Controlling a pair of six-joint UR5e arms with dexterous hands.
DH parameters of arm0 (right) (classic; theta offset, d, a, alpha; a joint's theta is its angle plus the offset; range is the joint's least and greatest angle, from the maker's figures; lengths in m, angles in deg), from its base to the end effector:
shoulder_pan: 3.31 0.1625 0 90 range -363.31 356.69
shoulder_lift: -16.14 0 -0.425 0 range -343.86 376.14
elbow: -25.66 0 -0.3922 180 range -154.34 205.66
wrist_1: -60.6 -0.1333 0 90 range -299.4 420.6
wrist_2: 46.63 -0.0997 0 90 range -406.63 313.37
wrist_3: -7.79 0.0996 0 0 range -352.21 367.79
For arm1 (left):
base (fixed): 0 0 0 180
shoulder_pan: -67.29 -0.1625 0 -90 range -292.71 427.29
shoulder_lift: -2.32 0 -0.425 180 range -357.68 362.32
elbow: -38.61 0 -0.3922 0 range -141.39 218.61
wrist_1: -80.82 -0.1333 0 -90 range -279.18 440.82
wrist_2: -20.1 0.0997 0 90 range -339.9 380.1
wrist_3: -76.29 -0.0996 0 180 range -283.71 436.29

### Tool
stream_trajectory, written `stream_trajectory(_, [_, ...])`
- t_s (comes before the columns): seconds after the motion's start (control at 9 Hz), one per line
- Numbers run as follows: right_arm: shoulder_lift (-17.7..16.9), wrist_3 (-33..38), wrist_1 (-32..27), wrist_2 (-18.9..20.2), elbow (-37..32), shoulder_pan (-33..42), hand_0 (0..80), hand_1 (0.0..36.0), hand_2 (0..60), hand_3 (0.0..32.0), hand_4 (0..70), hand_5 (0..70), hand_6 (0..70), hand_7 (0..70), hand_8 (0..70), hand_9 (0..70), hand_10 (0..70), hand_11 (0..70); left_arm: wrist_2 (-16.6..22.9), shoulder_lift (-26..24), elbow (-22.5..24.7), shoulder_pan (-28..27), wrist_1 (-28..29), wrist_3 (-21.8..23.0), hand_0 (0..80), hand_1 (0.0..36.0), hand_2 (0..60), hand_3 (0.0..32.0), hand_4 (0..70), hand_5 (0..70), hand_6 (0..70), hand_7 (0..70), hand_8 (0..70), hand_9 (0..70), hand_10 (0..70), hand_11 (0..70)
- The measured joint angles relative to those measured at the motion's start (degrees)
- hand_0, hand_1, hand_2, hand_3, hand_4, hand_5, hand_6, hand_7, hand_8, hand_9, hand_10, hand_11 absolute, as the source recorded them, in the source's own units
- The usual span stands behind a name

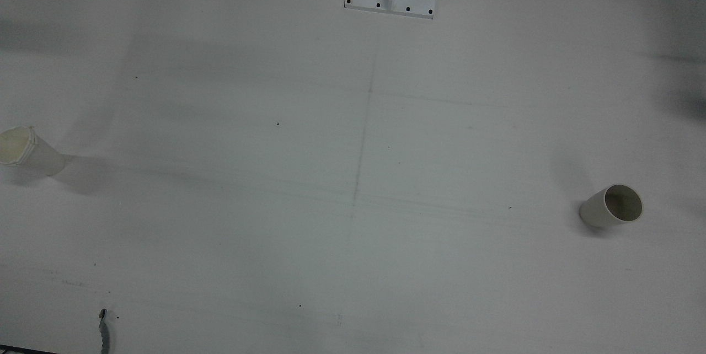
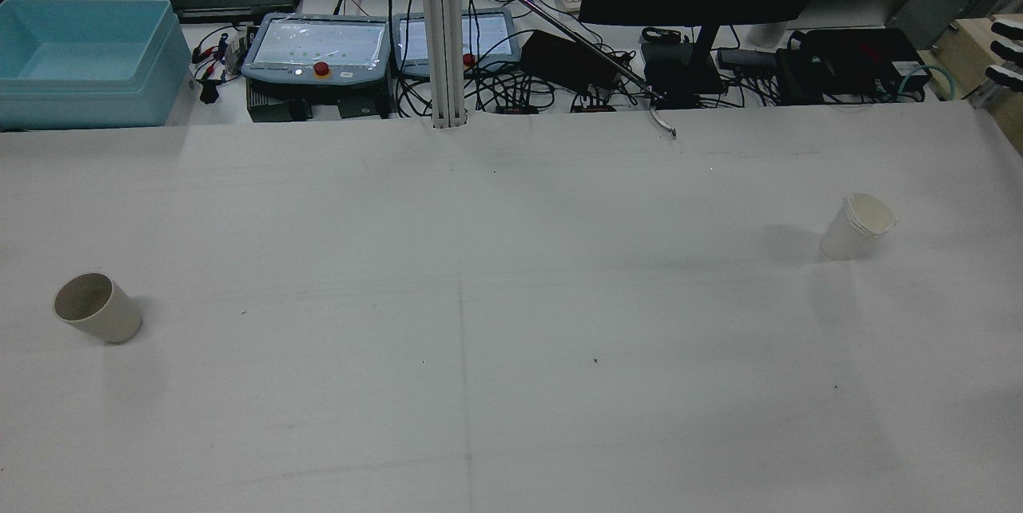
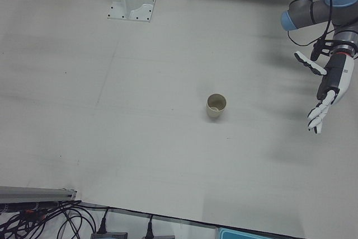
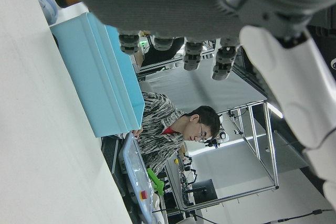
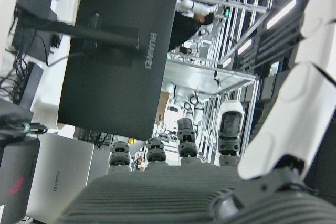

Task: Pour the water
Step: 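Move the left hand toward the beige cup near the table edge, then close the left hand around the beige cup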

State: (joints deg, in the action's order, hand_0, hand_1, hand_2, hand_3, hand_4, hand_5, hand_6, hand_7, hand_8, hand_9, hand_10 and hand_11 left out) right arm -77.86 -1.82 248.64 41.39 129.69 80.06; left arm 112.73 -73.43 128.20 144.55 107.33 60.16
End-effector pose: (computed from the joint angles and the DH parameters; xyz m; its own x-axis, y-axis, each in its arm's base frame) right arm 0.0828 -0.4722 0.6143 -0.9834 0.0742 0.1657 -0.1624 0.0475 -0.9856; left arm -0.0390 -0.4114 0.7508 -0.9391 -0.1981 -0.2809 0.2244 0.2658 -0.9375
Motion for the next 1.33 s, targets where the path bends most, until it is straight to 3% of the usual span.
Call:
stream_trajectory(0.11, [0.0,0.0,0.1,0.3,0.2,-0.7,47.6,14.2,15.6,0.0,4.0,70.0,8.7,19.4,5.6,7.7,3.5,6.1,-0.2,1.7,-0.7,-0.8,2.6,-3.3,51.1,13.0,6.8,6.8,16.8,6.3,4.5,14.1,3.1,1.4,2.3,4.9])
stream_trajectory(0.22, [-0.6,-0.2,0.3,0.3,0.7,-1.2,47.9,14.9,16.9,0.0,3.3,70.0,9.0,19.7,6.0,8.4,3.8,6.7,0.1,2.2,-1.0,-3.7,3.8,-7.6,53.9,16.5,7.6,18.0,12.3,2.2,2.3,12.9,3.1,1.1,1.2,3.8])
stream_trajectory(0.33, [-1.3,-0.3,0.4,0.2,1.1,-1.4,47.6,14.6,16.2,0.0,2.6,70.0,8.8,19.0,5.8,8.2,3.7,6.6,0.3,2.2,-1.1,-7.9,4.2,-12.1,56.3,19.1,7.9,17.2,10.5,1.6,2.0,12.7,3.0,1.1,1.0,3.8])
stream_trajectory(0.44, [-2.0,-0.4,0.5,0.3,1.4,-1.5,47.3,14.0,14.9,0.0,2.2,70.0,8.1,17.5,5.5,7.7,3.7,6.6,0.2,1.8,-1.2,-12.2,4.2,-15.9,55.4,18.5,8.6,12.4,10.0,1.8,2.3,12.9,2.7,1.1,1.0,3.8])
stream_trajectory(0.56, [-2.5,-0.4,0.5,0.3,1.5,-1.5,47.3,13.9,14.5,0.0,2.1,70.0,8.1,17.5,5.6,7.7,4.0,7.0,0.0,1.0,-1.5,-15.0,3.8,-18.0,55.5,18.8,8.8,10.2,10.7,2.4,2.7,13.2,2.9,1.2,1.0,3.8])
stream_trajectory(0.67, [-2.9,-0.5,0.4,0.3,1.5,-1.5,47.2,13.8,14.2,0.0,1.6,70.0,7.9,17.4,5.4,7.6,4.1,7.1,-0.3,-0.2,-2.3,-16.4,3.3,-19.0,56.4,19.9,9.8,9.8,10.9,1.9,2.8,13.3,2.6,1.2,1.2,4.1])
stream_trajectory(0.78, [-3.1,-0.5,0.4,0.3,1.5,-1.5,47.3,13.9,14.2,0.0,1.5,70.0,7.6,17.0,5.3,7.4,3.8,6.8,-0.5,-1.8,-3.2,-17.2,2.8,-19.4,57.9,21.5,11.0,12.4,10.5,1.8,2.2,13.1,2.7,1.2,1.2,4.3])
stream_trajectory(0.89, [-3.2,-0.5,0.3,0.4,1.6,-1.6,47.4,14.0,14.2,0.0,1.7,70.0,7.6,17.0,5.1,7.3,3.6,6.5,-0.8,-3.8,-4.3,-18.1,2.4,-19.5,60.3,23.3,11.0,9.8,11.7,2.3,2.4,13.1,2.4,1.2,1.4,4.8])
stream_trajectory(1.0, [-3.2,-0.5,0.3,0.4,1.8,-1.6,47.3,14.0,14.3,0.0,1.8,70.0,7.8,17.4,5.1,7.4,3.6,6.4,-1.9,-5.6,-5.1,-19.9,2.1,-19.5,57.9,21.4,10.8,5.8,12.5,1.5,2.7,13.3,2.3,1.2,1.4,4.6])
stream_trajectory(1.33, [-3.3,-0.5,0.3,0.5,2.4,-1.5,47.3,14.0,14.3,0.0,2.1,70.0,7.6,17.4,4.9,7.1,3.4,6.1,-7.2,-7.9,-5.9,-26.4,1.3,-19.5,57.7,20.8,9.7,5.4,12.8,1.3,2.8,13.4,2.4,1.2,1.4,4.5])
